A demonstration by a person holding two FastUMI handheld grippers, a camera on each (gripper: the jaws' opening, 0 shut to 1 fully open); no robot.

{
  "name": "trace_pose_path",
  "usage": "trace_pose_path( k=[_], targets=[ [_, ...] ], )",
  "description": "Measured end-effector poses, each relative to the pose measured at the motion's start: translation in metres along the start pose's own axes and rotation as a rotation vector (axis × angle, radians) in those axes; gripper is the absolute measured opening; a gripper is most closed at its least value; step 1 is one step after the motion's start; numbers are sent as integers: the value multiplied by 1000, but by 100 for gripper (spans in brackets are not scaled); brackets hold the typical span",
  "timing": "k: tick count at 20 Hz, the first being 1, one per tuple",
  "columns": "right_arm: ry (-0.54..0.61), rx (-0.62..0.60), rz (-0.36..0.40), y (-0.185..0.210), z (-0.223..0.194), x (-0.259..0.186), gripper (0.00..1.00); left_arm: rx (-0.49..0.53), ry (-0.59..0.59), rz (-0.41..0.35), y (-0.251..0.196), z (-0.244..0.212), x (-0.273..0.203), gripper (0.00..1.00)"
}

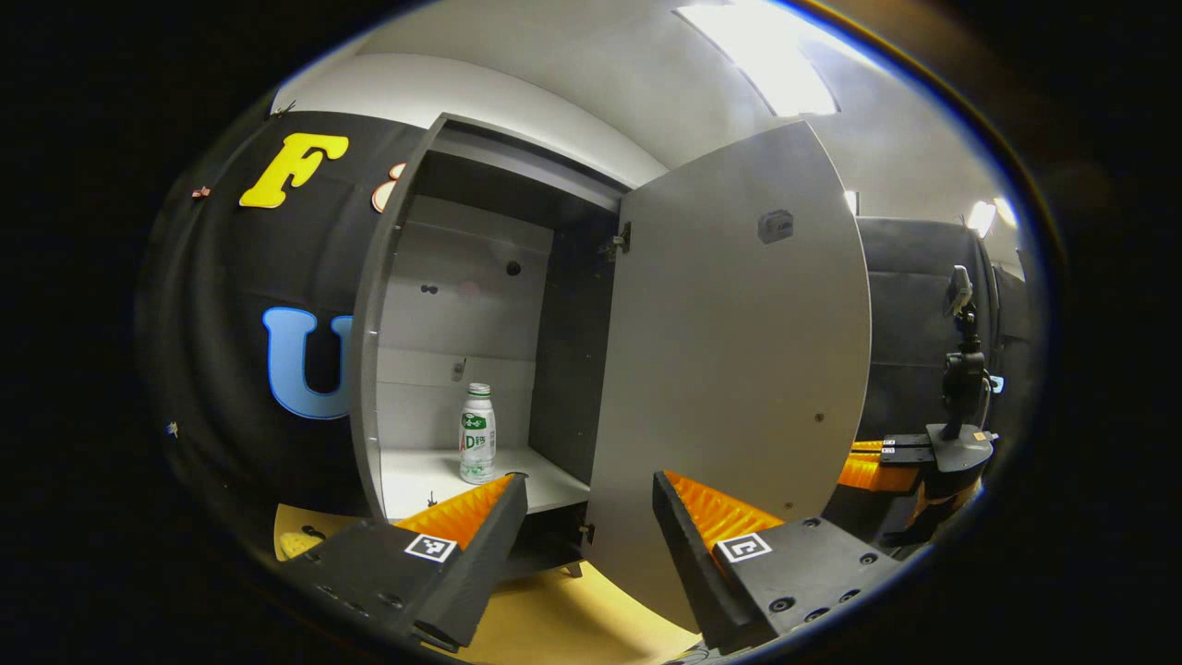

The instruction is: Open the cabinet door with the right hand, grasp the bottle in the cabinet with the left hand and place it on the coaster, then close the cabinet door with the right hand.

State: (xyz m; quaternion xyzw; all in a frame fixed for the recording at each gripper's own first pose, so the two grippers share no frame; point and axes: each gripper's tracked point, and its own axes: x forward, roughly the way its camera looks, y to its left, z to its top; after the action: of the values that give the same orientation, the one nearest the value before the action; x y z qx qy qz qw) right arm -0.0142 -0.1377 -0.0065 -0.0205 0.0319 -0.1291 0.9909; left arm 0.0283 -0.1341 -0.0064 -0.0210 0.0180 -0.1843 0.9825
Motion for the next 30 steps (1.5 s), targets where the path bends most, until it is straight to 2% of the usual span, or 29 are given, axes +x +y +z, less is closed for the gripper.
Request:
trace_pose_path(
  k=[3,6,7,8,11,12,14,16,17,18,21,24,27,30],
  targets=[
    [0,17,11,-12,0,0,10,17,5,-11,-9,-2,15,87],
    [5,29,21,-20,-1,0,10,34,0,9,-5,0,27,87],
    [7,25,22,-22,-1,0,10,40,-3,16,-4,1,33,84],
    [1,17,19,-26,1,-2,10,45,-3,24,1,0,40,87],
    [-32,10,-22,-49,11,-11,10,55,1,43,12,-6,62,87],
    [-42,29,-13,-51,14,-14,10,55,5,44,15,-8,70,84],
    [-49,64,19,-45,14,-20,11,51,14,55,25,-12,86,87],
    [-47,46,17,-49,9,-20,11,51,21,62,29,-17,103,87],
    [-44,37,15,-50,8,-22,11,55,21,70,36,-19,110,84],
    [-39,32,10,-52,7,-26,11,58,20,79,43,-19,119,87],
    [-33,13,-41,-72,3,-40,10,67,11,138,74,-23,149,87],
    [-49,23,-124,-104,5,-58,11,46,-19,188,108,-29,189,87],
    [-71,56,-227,-141,10,-70,11,28,20,216,136,-51,229,87],
    [-96,106,-291,-167,12,-75,11,70,40,261,159,-65,263,87]
  ],
)
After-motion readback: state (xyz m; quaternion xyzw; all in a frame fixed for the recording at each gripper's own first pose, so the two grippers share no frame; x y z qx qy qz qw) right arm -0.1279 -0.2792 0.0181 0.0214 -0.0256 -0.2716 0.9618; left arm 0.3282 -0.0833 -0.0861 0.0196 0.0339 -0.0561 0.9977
